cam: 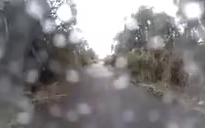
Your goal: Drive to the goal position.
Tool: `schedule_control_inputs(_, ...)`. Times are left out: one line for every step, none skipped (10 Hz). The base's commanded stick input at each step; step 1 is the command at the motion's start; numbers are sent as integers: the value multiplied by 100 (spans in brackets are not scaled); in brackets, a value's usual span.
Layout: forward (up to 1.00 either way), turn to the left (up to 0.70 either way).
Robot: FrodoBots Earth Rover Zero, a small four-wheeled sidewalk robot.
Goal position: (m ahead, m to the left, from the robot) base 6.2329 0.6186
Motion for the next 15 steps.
schedule_control_inputs(100,0)
schedule_control_inputs(100,0)
schedule_control_inputs(100,0)
schedule_control_inputs(100,0)
schedule_control_inputs(100,0)
schedule_control_inputs(100,0)
schedule_control_inputs(100,0)
schedule_control_inputs(100,0)
schedule_control_inputs(100,0)
schedule_control_inputs(100,0)
schedule_control_inputs(100,0)
schedule_control_inputs(100,0)
schedule_control_inputs(100,0)
schedule_control_inputs(100,0)
schedule_control_inputs(100,0)
